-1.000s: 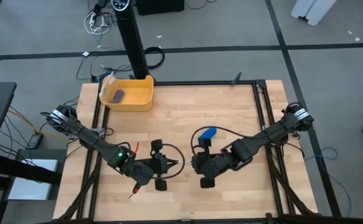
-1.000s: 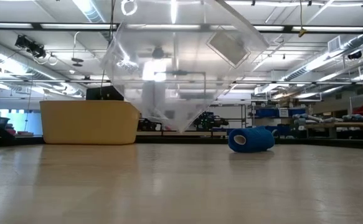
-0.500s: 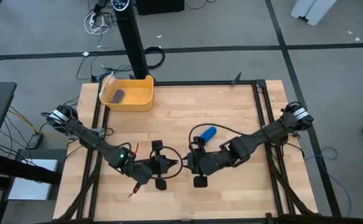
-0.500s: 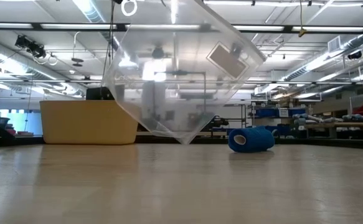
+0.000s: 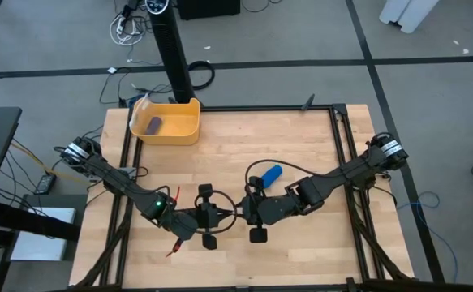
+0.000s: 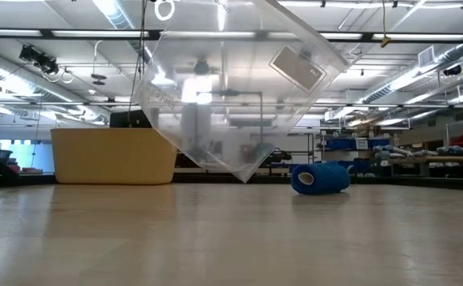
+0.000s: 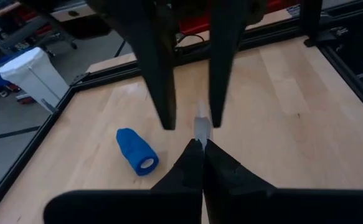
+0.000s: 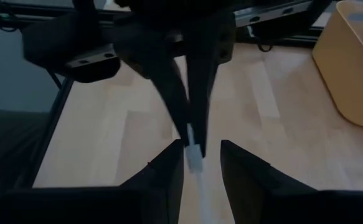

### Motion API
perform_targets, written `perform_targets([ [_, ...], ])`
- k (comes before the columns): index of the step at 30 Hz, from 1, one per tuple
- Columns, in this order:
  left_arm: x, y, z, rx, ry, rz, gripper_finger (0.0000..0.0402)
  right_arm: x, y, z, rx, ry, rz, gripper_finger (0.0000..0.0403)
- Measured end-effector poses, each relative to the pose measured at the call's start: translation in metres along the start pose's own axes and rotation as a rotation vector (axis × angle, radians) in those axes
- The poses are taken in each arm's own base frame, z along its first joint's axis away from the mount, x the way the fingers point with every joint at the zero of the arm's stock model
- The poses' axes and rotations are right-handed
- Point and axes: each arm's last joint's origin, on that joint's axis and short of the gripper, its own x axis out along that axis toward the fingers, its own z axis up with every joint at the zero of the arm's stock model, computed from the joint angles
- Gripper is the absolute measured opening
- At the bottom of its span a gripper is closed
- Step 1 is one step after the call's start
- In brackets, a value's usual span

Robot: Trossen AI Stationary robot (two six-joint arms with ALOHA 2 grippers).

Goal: Roll bandage
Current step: Open the transparent zip bag

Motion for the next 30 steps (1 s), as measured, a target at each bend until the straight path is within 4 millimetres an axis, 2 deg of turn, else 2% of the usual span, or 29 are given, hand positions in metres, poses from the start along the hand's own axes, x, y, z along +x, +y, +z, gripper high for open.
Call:
perform_targets([
  [8, 0.0, 0.0, 0.002, 0.002, -0.02, 0.0, 0.0, 0.001, -0.003, -0.001, -0.001, 0.015, 0.009, 0.007],
  [16, 0.0, 0.0, 0.003, -0.001, -0.025, 0.001, 0.0, 0.0, 0.0, -0.002, -0.015, 0.026, 0.004, 0.0012],
  [30, -0.005, -0.005, 0.003, 0.007, -0.035, 0.016, 0.0, -0.006, 0.009, -0.012, -0.028, 0.1, 0.004, 0.0016],
])
